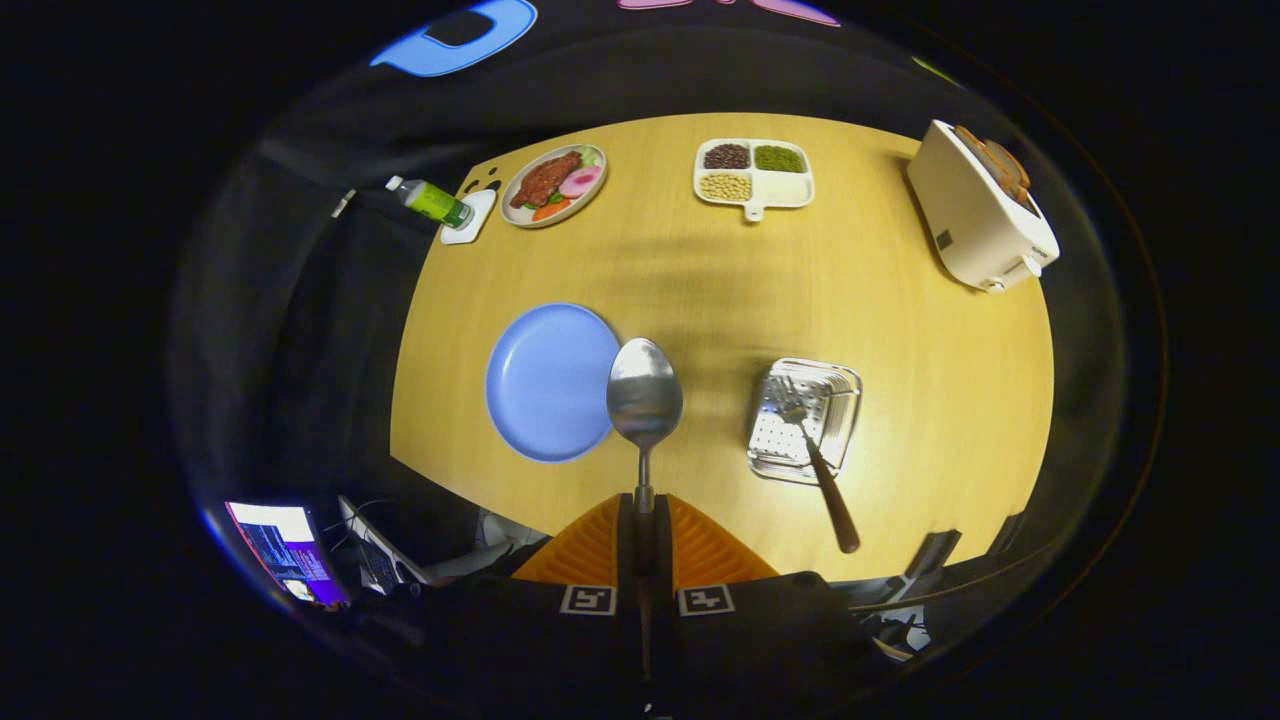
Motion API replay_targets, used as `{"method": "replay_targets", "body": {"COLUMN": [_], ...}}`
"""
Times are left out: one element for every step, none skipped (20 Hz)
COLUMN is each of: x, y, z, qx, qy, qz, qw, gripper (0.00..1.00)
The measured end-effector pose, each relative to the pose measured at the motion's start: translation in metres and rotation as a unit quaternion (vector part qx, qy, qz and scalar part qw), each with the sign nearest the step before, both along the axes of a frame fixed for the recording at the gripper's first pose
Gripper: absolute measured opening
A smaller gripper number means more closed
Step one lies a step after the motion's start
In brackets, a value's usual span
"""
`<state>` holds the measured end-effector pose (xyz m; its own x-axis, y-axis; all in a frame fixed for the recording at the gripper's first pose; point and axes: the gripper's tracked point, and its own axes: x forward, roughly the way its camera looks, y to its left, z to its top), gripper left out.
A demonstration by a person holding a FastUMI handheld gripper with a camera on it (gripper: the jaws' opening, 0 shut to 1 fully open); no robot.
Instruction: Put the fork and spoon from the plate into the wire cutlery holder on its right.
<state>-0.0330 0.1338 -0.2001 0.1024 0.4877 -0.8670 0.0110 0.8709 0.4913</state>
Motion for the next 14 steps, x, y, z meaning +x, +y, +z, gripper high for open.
{"method": "replay_targets", "body": {"x": [-0.003,-0.008,-0.011,-0.014,-0.015,-0.016,-0.018,-0.019,-0.019,-0.018,-0.016,-0.014,-0.012,-0.011], "y": [-0.013,-0.025,-0.038,-0.049,-0.057,-0.065,-0.071,-0.077,-0.079,-0.078,-0.079,-0.079,-0.077,-0.079], "z": [-0.002,-0.003,-0.007,-0.011,-0.016,-0.021,-0.025,-0.03,-0.035,-0.037,-0.042,-0.047,-0.05,-0.053], "qx": [-0.005,-0.01,-0.017,-0.023,-0.029,-0.033,-0.037,-0.043,-0.046,-0.045,-0.045,-0.046,-0.048,-0.052], "qy": [0.012,0.027,0.039,0.054,0.066,0.078,0.091,0.102,0.111,0.123,0.136,0.147,0.161,0.172], "qz": [-0.005,-0.006,-0.006,-0.002,0.001,0.006,0.013,0.022,0.033,0.043,0.053,0.064,0.075,0.084], "qw": [1.0,1.0,0.999,0.998,0.997,0.996,0.995,0.994,0.992,0.99,0.988,0.986,0.983,0.98], "gripper": [0.08,0.08,0.08,0.08,0.08,0.08,0.08,0.08,0.08,0.08,0.08,0.08,0.08,0.08]}}
